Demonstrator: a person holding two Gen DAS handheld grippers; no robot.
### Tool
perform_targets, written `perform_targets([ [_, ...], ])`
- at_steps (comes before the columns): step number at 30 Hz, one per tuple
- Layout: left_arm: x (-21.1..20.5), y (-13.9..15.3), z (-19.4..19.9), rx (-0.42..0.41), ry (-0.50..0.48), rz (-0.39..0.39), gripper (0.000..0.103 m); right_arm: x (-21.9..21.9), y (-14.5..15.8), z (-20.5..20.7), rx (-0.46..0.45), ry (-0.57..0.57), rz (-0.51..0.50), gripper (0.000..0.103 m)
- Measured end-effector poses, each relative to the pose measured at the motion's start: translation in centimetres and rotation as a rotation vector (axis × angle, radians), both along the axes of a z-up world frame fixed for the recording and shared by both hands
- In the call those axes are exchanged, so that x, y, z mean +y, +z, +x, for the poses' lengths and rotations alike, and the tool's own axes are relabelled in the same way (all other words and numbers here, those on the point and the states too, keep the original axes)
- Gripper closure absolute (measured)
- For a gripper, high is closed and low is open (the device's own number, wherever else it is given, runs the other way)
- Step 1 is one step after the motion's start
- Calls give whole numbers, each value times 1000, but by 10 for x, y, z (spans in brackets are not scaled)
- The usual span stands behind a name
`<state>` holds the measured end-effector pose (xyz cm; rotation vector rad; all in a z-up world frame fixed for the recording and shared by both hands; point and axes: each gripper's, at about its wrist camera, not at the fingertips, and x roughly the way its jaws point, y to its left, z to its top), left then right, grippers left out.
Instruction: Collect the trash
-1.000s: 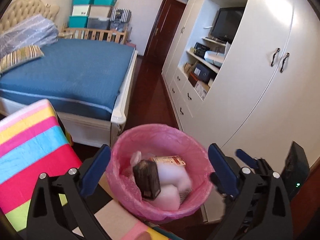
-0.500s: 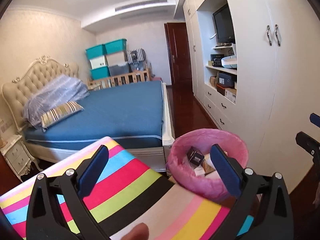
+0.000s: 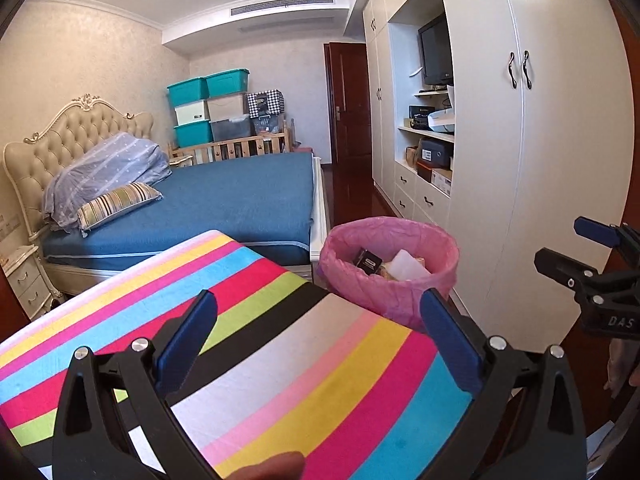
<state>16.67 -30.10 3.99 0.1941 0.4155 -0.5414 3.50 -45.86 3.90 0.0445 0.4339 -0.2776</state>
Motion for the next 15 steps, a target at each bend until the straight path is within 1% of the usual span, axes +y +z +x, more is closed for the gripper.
perform_targets([
  [5,-7,-4,-4,13,-19,-6,5,5,0,1,21,14,-23,7],
  [11,-8,-7,-2,55,-32,-14,5,0,-6,1,52,-3,-5,7],
  [15,-11,-7,-3,65,-40,-13,5,-1,-8,3,60,-2,-9,7],
])
